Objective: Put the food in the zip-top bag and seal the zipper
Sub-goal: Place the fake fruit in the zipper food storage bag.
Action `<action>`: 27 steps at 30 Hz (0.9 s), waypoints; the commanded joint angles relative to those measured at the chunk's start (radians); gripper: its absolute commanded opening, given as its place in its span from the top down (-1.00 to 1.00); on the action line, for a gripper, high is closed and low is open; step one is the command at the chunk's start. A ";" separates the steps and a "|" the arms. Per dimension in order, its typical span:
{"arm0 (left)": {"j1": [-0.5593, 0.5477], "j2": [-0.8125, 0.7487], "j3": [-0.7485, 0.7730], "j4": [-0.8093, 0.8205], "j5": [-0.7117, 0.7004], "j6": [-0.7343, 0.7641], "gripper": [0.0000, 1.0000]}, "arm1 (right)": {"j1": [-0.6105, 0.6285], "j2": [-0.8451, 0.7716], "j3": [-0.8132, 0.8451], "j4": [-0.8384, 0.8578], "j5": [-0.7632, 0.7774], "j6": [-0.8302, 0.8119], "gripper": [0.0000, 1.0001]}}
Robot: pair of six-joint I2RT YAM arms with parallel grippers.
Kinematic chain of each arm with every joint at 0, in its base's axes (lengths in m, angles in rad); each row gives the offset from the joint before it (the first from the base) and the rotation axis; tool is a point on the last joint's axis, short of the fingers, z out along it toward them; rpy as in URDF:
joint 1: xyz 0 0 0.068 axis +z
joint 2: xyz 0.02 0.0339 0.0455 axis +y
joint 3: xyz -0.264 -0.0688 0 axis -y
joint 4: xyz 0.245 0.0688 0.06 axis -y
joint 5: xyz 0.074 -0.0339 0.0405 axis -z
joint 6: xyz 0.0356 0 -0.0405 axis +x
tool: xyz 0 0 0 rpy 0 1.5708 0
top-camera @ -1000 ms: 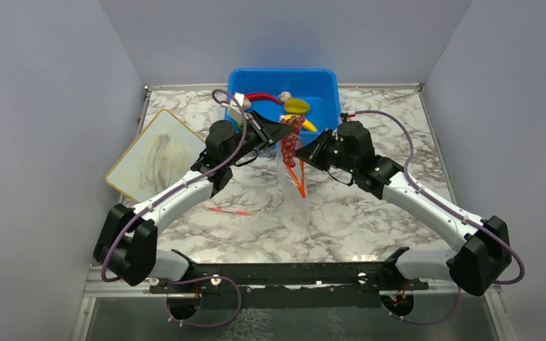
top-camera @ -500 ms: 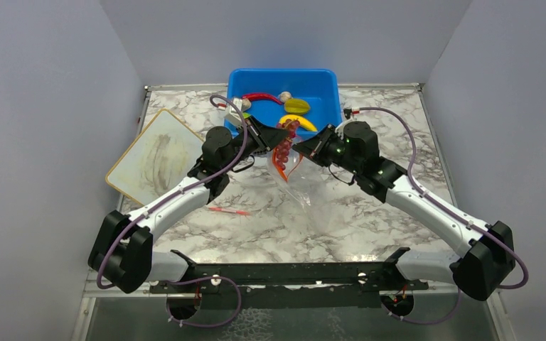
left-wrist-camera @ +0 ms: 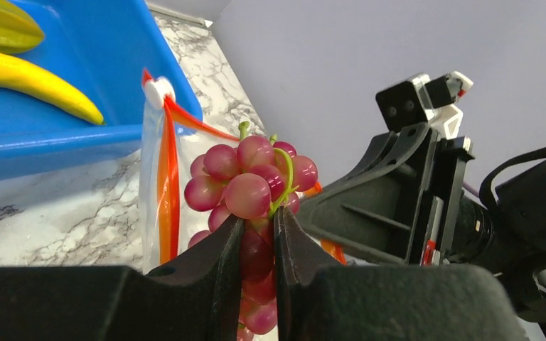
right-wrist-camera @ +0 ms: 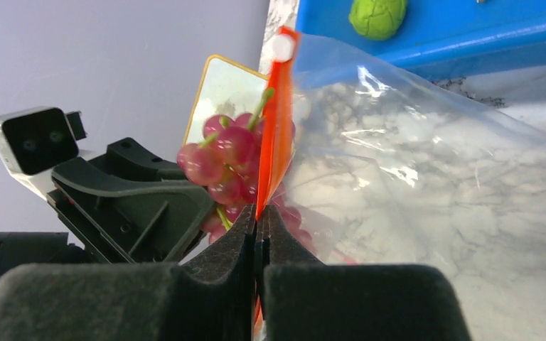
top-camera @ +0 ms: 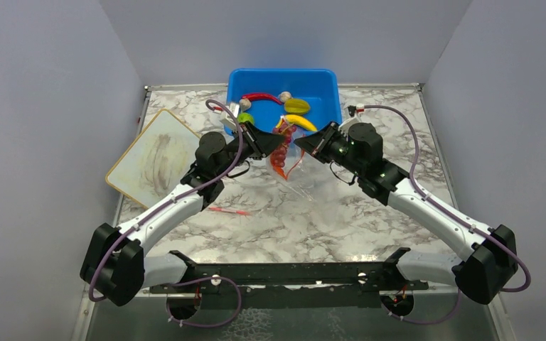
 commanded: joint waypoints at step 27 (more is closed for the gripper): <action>-0.011 0.022 0.123 -0.324 0.146 0.127 -0.04 | -0.003 -0.047 -0.042 0.182 -0.060 -0.127 0.98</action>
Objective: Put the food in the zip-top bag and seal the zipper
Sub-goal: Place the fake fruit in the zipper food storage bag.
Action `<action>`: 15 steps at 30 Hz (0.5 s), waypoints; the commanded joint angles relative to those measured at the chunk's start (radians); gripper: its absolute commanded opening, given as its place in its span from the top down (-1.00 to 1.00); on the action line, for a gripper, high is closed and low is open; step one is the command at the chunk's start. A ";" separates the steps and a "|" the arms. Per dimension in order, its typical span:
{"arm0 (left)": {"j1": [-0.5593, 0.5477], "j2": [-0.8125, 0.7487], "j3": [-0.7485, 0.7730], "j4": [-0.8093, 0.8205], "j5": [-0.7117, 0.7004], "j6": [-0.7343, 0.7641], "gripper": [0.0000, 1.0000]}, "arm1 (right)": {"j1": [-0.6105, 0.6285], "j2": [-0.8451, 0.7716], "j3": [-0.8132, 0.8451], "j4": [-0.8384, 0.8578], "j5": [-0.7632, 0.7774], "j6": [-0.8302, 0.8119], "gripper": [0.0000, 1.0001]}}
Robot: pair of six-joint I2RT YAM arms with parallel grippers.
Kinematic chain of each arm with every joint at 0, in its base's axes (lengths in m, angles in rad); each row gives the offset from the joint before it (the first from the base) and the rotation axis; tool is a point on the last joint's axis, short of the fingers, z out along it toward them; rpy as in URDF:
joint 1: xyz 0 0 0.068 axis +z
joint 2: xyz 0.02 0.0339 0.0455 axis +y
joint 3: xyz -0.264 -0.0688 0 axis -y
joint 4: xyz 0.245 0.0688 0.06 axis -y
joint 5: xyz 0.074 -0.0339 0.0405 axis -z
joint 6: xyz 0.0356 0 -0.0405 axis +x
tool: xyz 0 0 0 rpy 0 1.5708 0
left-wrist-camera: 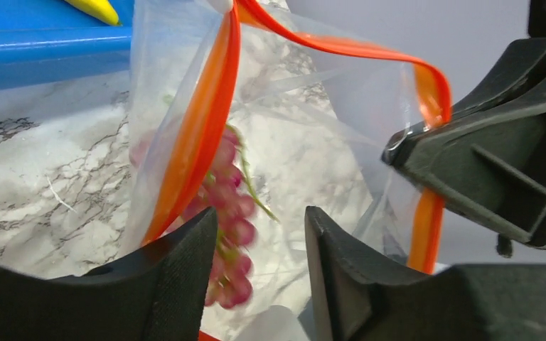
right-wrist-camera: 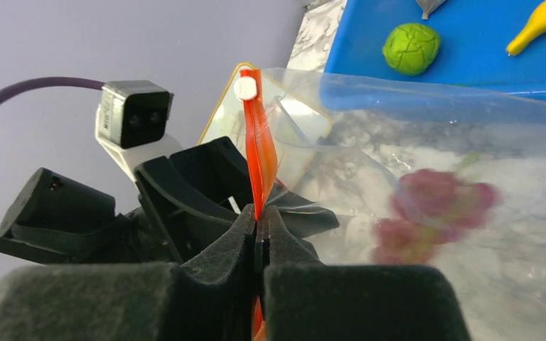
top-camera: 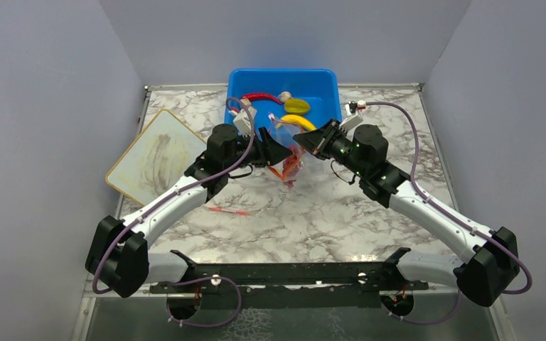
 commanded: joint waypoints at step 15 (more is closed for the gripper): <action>-0.004 -0.148 0.108 -0.098 0.023 0.094 -0.45 | -0.003 -0.141 -0.018 -0.236 0.154 -0.164 0.98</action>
